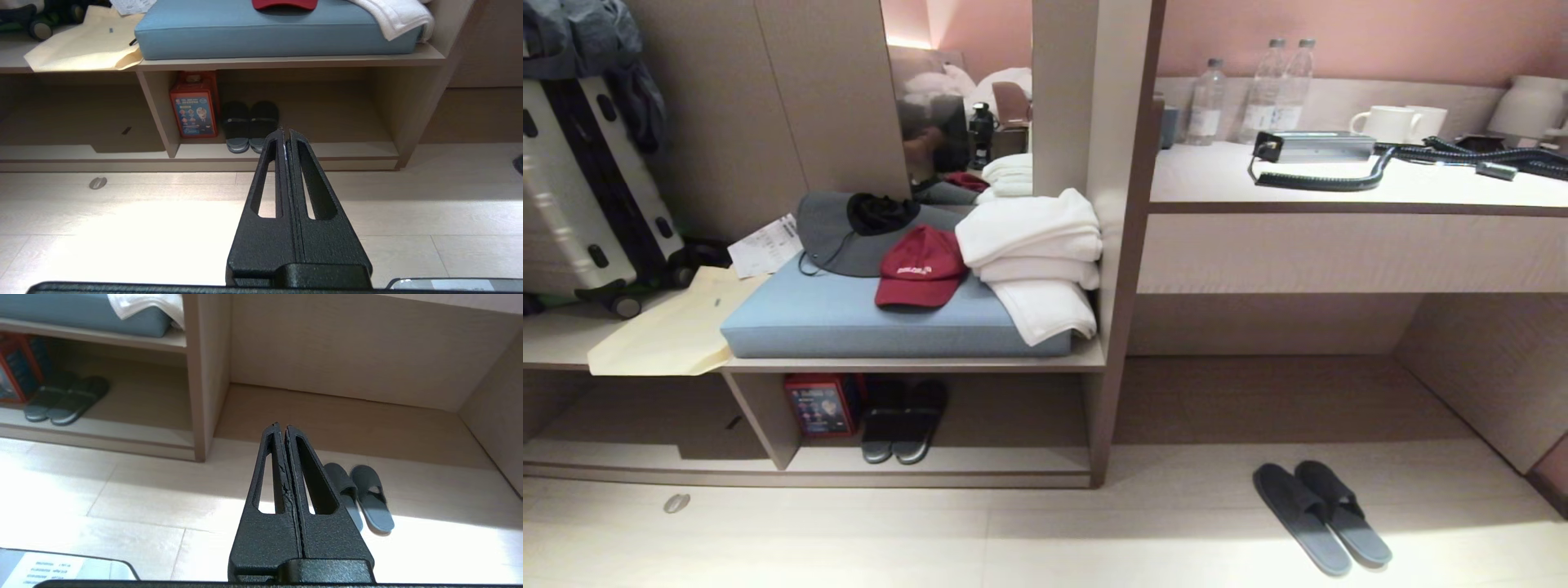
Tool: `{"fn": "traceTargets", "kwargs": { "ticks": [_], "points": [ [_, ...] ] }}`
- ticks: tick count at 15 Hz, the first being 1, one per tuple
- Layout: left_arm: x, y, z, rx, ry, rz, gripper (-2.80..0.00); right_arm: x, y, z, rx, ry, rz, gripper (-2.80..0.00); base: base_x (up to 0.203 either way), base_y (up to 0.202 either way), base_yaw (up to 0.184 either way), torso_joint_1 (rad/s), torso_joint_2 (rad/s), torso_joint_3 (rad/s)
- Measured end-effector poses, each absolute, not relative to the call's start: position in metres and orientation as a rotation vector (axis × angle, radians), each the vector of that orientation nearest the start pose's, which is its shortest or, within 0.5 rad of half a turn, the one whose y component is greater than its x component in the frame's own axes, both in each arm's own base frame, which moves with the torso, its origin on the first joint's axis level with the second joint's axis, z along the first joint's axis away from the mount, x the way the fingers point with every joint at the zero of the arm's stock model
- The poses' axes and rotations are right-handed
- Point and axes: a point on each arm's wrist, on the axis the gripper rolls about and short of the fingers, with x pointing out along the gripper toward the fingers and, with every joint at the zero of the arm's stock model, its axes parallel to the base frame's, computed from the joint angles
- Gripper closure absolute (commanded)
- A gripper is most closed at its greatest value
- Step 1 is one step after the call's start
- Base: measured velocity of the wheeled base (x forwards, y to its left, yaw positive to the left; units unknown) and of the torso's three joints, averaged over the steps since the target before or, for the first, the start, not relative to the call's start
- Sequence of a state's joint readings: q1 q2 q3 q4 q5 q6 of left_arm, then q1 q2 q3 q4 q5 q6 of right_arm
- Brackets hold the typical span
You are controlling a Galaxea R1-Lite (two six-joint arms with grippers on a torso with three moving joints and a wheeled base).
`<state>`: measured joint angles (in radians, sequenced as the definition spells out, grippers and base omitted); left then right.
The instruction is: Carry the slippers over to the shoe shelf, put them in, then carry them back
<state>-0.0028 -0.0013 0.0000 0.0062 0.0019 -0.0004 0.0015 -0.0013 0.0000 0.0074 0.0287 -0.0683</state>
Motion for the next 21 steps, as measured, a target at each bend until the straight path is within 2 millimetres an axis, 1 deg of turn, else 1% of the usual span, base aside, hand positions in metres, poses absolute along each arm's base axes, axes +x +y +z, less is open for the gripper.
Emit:
{"fn": "traceTargets", "kwargs": {
  "ticks": [21],
  "points": [
    [-0.0229, 0.0001, 0.0750, -0.007, 0.003, 0.000, 0.00, -0.0229, 0.0006, 0.0747, -0.068, 0.005, 0.030, 0.00, -0.194, 0.000, 0.001, 0.002, 0.00, 0.003]
  ]
}}
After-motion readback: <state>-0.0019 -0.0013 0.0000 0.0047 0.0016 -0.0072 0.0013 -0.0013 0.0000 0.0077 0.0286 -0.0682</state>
